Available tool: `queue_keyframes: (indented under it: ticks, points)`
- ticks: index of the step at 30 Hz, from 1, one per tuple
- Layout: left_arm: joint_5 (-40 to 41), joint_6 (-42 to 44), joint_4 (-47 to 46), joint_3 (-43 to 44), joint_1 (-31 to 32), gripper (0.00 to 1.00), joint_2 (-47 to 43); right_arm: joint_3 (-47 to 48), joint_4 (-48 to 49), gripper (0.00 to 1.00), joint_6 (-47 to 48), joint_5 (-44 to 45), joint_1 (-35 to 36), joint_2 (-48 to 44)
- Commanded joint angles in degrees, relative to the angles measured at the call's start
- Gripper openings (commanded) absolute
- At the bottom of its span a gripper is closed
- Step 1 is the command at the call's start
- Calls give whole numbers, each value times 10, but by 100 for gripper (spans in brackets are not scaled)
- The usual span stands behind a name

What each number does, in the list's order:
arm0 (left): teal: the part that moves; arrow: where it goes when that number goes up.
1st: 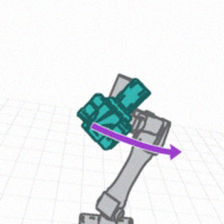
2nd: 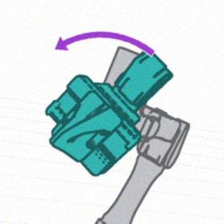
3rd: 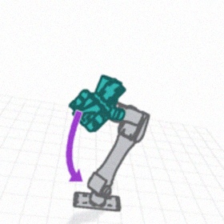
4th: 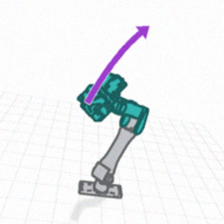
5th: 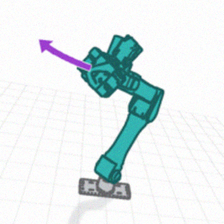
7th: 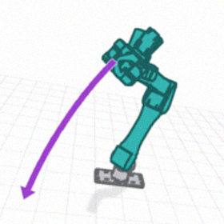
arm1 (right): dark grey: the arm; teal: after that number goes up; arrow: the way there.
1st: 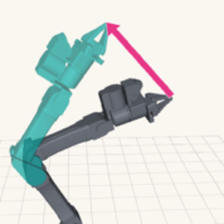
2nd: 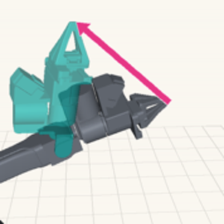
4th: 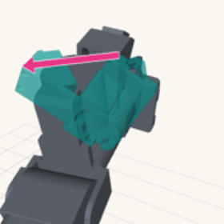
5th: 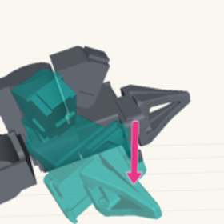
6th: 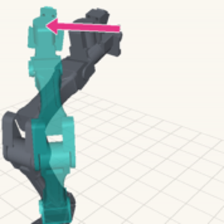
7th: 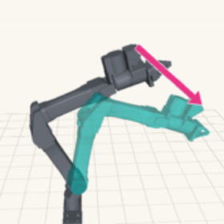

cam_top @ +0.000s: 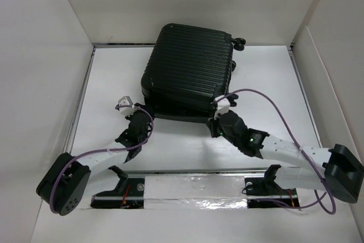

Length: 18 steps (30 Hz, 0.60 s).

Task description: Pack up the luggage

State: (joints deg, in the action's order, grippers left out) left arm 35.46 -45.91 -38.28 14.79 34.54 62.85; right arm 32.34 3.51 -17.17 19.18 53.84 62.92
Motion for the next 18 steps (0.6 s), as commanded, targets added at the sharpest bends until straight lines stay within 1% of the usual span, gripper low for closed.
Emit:
queue_keyframes:
  ticks: [1,4,6,7,10,12,13,14,15,17,18]
  points:
    - [-271,-75,-6,27,131,0,45,46,132,0,-23,-141,76,64]
    - [-294,-81,-36,55,153,0,72,74,135,0,-19,-149,87,106]
    - [-288,-78,-32,72,177,0,84,93,135,0,-8,-164,107,118]
    - [-284,-76,-29,86,177,0,95,113,119,0,4,-157,115,121]
    - [-277,-81,-43,79,178,0,93,123,80,0,11,-116,128,106]
    - [-261,-81,-30,74,178,0,83,106,65,0,10,-89,128,65]
    - [-253,-78,-23,72,178,0,70,79,55,0,4,-45,128,28]
    - [-247,-77,-14,70,178,0,64,64,48,0,-1,-27,128,27]
    - [-242,-74,-5,67,178,0,55,49,42,0,-8,-14,114,-11]
    - [-245,-68,-2,53,148,0,32,18,32,0,-25,2,69,-46]
    - [-253,-66,-1,48,139,0,25,-15,29,0,-34,11,55,-81]
